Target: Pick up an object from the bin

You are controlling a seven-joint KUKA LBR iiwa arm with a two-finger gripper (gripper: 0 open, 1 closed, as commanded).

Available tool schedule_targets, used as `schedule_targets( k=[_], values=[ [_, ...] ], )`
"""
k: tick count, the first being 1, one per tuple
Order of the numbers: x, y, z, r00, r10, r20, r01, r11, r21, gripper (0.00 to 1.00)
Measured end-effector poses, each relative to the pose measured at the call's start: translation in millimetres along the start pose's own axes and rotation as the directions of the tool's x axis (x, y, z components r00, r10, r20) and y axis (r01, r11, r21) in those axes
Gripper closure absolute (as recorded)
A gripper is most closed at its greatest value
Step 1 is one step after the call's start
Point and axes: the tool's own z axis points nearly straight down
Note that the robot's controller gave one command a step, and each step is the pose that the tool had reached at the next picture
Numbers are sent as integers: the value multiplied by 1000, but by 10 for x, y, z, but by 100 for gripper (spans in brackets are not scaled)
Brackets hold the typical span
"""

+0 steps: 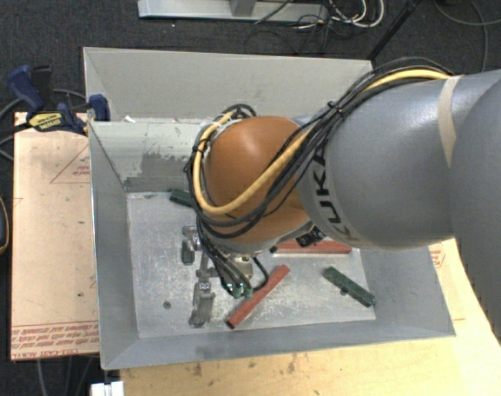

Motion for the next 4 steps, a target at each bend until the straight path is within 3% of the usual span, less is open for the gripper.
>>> schedule_targets(
  k=[1,2,3,4],
  values=[
    [-100,-707,1250,961,-274,23,274,962,1,0],
    [-78,-1265,956,872,-489,10,489,873,5,0],
    [-60,-1456,963,687,-727,7,727,687,5,0],
    [-219,-1326,1267,474,-880,6,880,474,5,0]
  ],
)
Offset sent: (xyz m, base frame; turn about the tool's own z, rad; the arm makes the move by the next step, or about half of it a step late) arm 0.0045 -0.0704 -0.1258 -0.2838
